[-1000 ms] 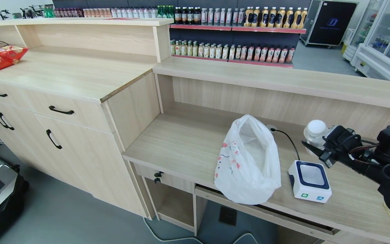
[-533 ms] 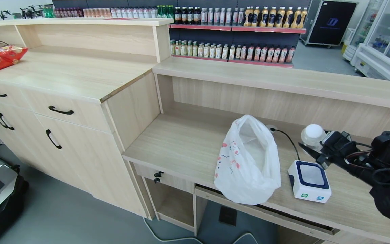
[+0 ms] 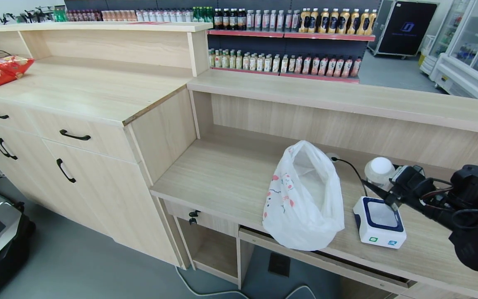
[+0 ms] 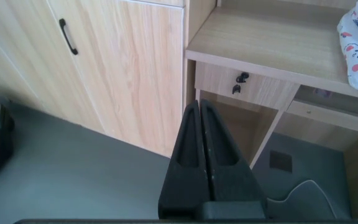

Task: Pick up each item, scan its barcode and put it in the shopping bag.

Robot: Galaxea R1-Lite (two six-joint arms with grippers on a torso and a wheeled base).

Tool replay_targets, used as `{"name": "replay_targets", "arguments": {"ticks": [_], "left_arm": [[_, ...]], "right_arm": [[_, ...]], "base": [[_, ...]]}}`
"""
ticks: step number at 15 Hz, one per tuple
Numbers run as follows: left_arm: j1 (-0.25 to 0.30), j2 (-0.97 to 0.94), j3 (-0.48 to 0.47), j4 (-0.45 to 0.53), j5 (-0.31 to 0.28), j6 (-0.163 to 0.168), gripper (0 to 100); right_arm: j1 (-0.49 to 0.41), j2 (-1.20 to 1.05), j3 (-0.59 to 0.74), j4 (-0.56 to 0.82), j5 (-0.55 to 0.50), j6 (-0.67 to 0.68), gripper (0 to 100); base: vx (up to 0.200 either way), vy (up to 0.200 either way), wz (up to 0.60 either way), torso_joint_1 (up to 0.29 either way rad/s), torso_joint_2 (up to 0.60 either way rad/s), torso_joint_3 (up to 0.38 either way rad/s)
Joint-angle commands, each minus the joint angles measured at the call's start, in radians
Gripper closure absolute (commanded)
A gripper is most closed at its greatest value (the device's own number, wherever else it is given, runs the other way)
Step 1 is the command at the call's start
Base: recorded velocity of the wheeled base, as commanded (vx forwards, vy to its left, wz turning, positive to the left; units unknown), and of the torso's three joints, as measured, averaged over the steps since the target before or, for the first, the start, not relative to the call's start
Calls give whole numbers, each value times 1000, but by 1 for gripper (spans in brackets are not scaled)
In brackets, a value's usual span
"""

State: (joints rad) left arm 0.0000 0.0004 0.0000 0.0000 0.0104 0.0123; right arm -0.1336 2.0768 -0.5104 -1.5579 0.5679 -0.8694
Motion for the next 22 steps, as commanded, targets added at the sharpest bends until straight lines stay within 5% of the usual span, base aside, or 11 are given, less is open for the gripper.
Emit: {"name": "replay_targets", "arguments": {"ticks": [1, 22], "left_arm": [[0, 0, 0, 0, 0, 0, 100], [0, 0, 0, 0, 0, 0, 100]], "right_arm": [[-1, 5, 1, -1, 1, 0, 100], [-24, -7, 21, 21, 38, -19, 100]], "base": [[0, 0, 0, 0, 0, 0], [0, 0, 0, 0, 0, 0]]}}
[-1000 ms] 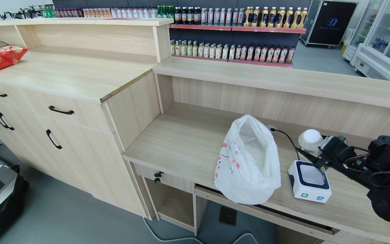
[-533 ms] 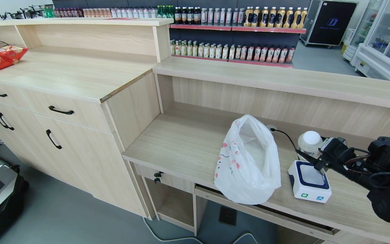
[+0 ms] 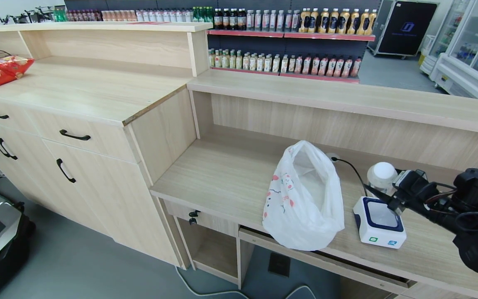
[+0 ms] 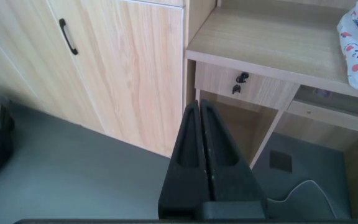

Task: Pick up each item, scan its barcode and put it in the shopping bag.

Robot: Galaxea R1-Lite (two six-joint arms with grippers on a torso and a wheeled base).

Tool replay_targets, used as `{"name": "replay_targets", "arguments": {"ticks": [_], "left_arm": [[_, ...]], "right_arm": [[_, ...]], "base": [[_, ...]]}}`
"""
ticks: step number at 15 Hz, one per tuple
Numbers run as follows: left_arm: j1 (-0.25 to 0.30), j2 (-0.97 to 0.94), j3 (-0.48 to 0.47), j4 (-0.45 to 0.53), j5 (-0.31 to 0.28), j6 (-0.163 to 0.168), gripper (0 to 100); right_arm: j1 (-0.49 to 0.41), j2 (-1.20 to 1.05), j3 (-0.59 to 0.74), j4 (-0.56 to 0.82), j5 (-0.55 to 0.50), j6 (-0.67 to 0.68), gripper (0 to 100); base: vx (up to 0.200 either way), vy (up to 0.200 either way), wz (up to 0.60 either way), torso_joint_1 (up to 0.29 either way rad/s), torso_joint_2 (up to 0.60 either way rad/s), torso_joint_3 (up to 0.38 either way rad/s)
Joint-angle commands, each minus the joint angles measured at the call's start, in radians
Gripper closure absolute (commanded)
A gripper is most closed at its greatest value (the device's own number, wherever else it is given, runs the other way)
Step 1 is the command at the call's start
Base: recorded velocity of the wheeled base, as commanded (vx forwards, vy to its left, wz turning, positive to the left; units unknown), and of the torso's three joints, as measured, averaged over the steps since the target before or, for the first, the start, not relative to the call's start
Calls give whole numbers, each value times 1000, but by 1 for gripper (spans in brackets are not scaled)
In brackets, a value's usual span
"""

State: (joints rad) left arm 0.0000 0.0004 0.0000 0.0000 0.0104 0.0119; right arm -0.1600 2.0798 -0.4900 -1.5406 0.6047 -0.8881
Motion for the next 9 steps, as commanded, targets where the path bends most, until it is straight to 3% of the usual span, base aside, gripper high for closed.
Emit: {"name": "replay_targets", "arguments": {"ticks": [1, 9], "left_arm": [[0, 0, 0, 0, 0, 0, 100], [0, 0, 0, 0, 0, 0, 100]], "right_arm": [[2, -12, 1, 8, 1, -2, 100], [5, -33, 7, 27, 3, -22, 100]], "base": [[0, 0, 0, 0, 0, 0], [0, 0, 0, 0, 0, 0]]}}
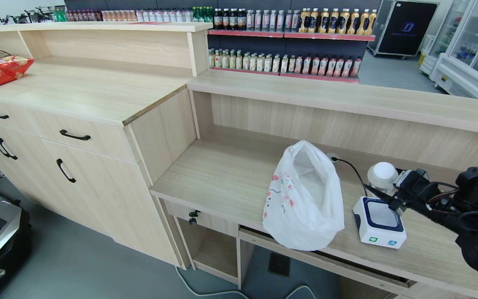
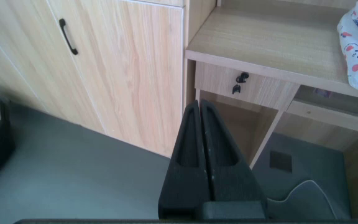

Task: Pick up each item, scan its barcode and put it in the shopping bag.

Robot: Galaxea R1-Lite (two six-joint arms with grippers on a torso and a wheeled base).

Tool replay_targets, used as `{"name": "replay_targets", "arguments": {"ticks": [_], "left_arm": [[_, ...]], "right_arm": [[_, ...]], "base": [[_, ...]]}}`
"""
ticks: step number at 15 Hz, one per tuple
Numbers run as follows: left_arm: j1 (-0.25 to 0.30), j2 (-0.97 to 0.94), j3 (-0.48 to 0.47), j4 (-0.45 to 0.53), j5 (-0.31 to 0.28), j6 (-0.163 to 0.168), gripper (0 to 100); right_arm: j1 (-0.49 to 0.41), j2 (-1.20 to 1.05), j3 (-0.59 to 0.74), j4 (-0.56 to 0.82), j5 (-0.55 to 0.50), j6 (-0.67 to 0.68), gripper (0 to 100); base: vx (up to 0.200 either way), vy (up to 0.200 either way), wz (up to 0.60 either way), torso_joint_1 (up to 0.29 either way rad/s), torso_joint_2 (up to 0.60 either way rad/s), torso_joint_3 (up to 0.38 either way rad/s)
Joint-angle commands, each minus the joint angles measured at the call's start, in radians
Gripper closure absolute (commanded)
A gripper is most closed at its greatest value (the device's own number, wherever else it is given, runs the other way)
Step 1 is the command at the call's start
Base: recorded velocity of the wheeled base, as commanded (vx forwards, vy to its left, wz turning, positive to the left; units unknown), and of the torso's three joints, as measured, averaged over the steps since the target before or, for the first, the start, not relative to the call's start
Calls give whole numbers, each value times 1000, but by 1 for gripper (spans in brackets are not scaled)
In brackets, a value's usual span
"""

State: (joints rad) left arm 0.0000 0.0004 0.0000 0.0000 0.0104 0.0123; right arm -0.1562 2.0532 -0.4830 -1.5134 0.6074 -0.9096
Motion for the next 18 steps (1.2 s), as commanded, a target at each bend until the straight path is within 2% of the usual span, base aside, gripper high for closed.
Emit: {"name": "replay_targets", "arguments": {"ticks": [1, 5, 7, 9, 13, 18], "left_arm": [[0, 0, 0, 0, 0, 0, 100], [0, 0, 0, 0, 0, 0, 100], [0, 0, 0, 0, 0, 0, 100], [0, 0, 0, 0, 0, 0, 100], [0, 0, 0, 0, 0, 0, 100], [0, 0, 0, 0, 0, 0, 100]], "right_arm": [[1, -7, 0, -1, 0, 0, 100], [-2, -34, -3, 6, -3, 9, 100], [-34, -145, -6, 78, -14, 101, 100], [-120, -321, -5, 222, -57, 212, 100], [-270, -513, -5, 446, -132, 296, 100], [-310, -527, 0, 456, -158, 324, 100]], "base": [[0, 0, 0, 0, 0, 0], [0, 0, 0, 0, 0, 0], [0, 0, 0, 0, 0, 0], [0, 0, 0, 0, 0, 0], [0, 0, 0, 0, 0, 0], [0, 0, 0, 0, 0, 0]]}}
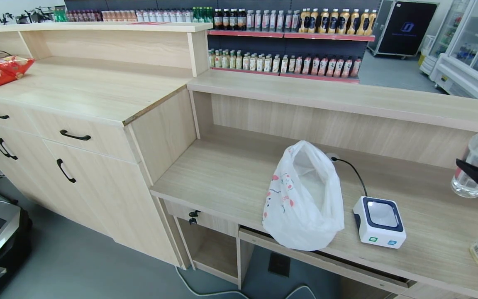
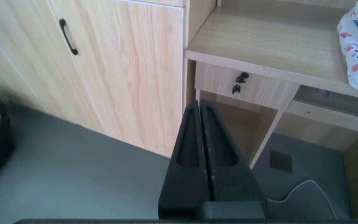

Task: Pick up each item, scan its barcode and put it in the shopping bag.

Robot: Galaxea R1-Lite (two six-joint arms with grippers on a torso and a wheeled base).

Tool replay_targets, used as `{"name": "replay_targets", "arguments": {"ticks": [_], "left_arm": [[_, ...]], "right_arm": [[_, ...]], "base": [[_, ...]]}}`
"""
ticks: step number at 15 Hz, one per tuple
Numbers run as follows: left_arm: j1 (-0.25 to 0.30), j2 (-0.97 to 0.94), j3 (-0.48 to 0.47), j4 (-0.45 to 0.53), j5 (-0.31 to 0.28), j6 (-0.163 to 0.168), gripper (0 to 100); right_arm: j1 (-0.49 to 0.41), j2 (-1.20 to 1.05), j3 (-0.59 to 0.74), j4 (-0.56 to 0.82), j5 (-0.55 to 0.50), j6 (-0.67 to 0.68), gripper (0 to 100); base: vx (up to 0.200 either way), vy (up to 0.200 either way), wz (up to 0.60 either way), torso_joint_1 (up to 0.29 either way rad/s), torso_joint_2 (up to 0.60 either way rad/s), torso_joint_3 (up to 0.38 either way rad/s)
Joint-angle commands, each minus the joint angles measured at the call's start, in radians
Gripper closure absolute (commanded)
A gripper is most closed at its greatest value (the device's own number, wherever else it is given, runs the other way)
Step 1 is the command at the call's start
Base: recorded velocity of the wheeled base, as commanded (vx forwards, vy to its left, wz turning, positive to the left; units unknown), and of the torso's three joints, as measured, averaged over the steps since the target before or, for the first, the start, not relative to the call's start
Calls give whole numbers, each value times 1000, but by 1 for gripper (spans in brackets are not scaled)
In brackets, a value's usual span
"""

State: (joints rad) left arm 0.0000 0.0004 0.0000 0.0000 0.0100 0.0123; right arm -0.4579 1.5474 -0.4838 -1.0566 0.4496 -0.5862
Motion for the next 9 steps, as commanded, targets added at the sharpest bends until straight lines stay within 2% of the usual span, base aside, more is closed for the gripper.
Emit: {"name": "replay_targets", "arguments": {"ticks": [1, 2, 3, 6, 8, 9], "left_arm": [[0, 0, 0, 0, 1, 0, 100], [0, 0, 0, 0, 1, 0, 100], [0, 0, 0, 0, 1, 0, 100], [0, 0, 0, 0, 1, 0, 100], [0, 0, 0, 0, 1, 0, 100], [0, 0, 0, 0, 1, 0, 100]], "right_arm": [[-8, -27, -2, 3, -3, 11, 100], [-4, -29, -6, -5, -5, 23, 100], [8, -29, 1, -56, -20, 23, 100], [110, -29, -6, -138, -195, 106, 100], [122, -29, -6, -137, -215, 111, 100], [140, -30, -6, -128, -212, 170, 100]], "base": [[0, 0, 0, 0, 0, 0], [0, 0, 0, 0, 0, 0], [0, 0, 600, 7, 7, 2], [0, 0, 600, 4, 4, 2], [0, 0, 600, 5, 0, 5], [0, 0, 600, 2, 2, -2]]}}
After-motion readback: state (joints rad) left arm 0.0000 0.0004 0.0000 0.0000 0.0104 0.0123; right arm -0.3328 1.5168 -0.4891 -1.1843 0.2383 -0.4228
